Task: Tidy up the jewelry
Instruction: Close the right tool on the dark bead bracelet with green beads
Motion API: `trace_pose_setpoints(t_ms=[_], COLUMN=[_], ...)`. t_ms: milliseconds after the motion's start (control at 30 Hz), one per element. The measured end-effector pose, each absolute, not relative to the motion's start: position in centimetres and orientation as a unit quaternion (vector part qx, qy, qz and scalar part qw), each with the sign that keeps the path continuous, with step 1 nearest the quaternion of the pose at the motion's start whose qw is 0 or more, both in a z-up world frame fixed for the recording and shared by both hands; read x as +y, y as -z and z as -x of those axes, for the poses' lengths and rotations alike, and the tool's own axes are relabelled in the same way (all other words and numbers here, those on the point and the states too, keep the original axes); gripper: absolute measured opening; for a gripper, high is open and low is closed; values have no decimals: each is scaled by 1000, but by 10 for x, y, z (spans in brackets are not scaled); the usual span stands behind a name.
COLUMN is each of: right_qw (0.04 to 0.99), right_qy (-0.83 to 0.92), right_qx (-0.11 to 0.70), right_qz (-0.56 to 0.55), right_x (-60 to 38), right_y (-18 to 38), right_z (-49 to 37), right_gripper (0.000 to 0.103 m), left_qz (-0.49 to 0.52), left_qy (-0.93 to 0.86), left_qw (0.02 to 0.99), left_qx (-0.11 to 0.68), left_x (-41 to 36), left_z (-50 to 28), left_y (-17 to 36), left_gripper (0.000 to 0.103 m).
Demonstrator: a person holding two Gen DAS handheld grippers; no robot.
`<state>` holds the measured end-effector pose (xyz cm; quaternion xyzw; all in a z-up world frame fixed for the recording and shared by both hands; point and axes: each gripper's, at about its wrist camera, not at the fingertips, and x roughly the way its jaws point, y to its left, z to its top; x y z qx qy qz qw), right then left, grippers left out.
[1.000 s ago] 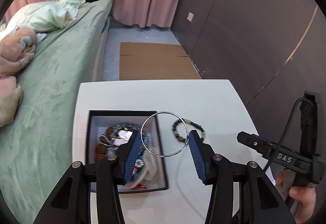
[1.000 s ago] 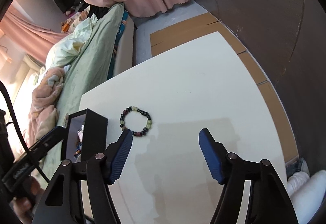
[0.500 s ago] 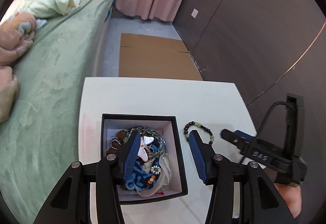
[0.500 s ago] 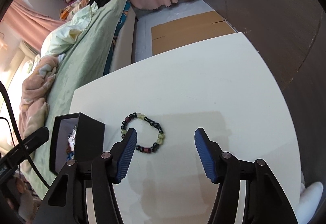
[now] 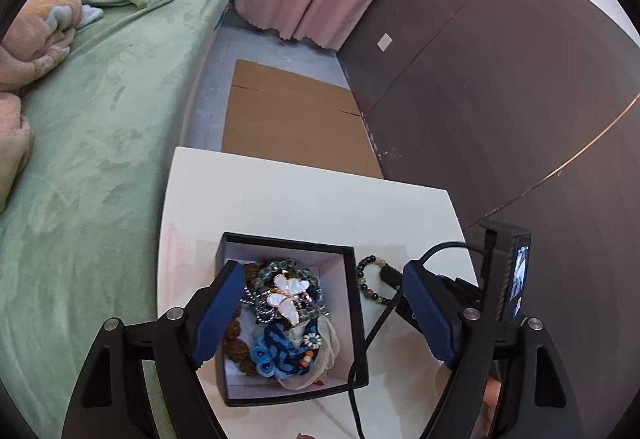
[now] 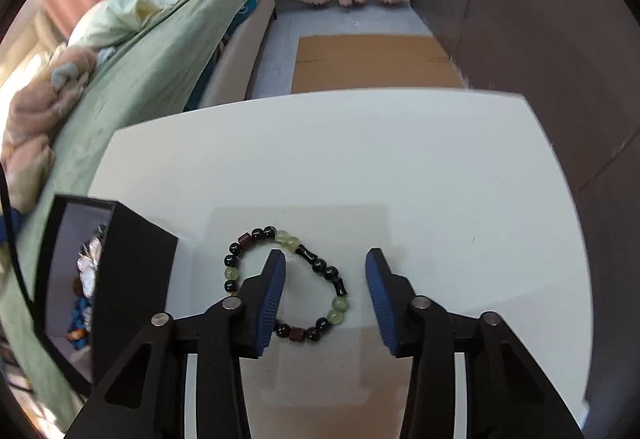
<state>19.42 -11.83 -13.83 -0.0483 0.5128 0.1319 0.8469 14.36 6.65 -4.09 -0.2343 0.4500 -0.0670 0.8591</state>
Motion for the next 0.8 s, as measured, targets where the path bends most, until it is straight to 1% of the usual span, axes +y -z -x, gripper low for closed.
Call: trace_pose_setpoints(t_ms=[67,100,233,567,800], right_qw=[851,849,850,875,885], right_qy=[-121,-126,-139,-166,-186], right_qx=[507,509,507,453,421], right_qz=[71,66,38,-37,-65], right_x=[-117,-119,-128,-150,-159], right_y=[138,137,131,88,64], right_z=[-193,-193,-187,-162,-141], right_gripper=[13,10,9,9,9], left_qz=[236,235,234,236,230], left_qy=[65,64,58,33,29], left_qw=[859,859,860,862,864], left_qx=[450,450,449,447,447], left_x=[68,68,72,83,82], left_z=[-141,-139,-135,-121,-113], left_y=[40,40,39,40,40], left_gripper=[82,82,82,82,82])
